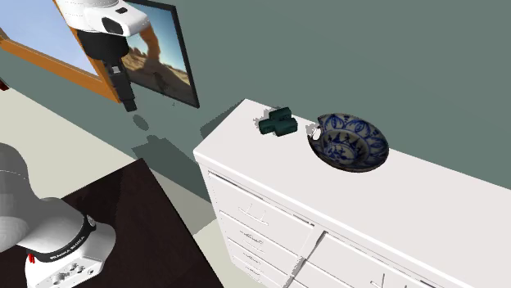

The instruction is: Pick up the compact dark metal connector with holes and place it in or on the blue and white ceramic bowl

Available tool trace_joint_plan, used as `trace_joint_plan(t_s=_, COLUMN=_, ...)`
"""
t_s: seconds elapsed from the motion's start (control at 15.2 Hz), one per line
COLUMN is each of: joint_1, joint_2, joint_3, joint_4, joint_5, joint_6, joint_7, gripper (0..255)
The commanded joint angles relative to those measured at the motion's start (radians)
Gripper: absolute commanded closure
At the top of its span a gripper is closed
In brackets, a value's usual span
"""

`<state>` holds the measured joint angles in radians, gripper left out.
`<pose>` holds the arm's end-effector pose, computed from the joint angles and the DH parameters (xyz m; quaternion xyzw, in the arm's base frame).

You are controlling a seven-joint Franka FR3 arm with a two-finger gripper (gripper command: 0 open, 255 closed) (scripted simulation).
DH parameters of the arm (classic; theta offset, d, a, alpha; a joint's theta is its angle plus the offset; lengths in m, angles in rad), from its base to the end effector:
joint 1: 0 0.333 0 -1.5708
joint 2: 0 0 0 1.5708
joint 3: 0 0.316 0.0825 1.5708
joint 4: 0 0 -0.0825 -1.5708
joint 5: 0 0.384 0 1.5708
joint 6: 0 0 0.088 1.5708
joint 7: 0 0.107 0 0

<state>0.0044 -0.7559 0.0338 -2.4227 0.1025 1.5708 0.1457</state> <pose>0.3103 0.0250 0.5501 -0.9962 0.0612 0.0513 0.0353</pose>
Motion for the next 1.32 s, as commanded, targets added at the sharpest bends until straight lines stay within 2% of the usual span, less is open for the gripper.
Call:
trace_joint_plan(t_s=0.0, joint_1=0.0, joint_2=0.0, joint_3=0.0, joint_4=0.0, joint_5=0.0, joint_6=0.0, joint_7=0.0, gripper=0)
trace_joint_plan(t_s=0.59, joint_1=-0.06, joint_2=0.237, joint_3=-0.069, joint_4=0.054, joint_5=-0.074, joint_6=0.254, joint_7=-0.075, gripper=0)
trace_joint_plan(t_s=1.25, joint_1=-0.109, joint_2=0.536, joint_3=-0.143, joint_4=0.223, joint_5=-0.102, joint_6=0.47, joint_7=-0.146, gripper=0)
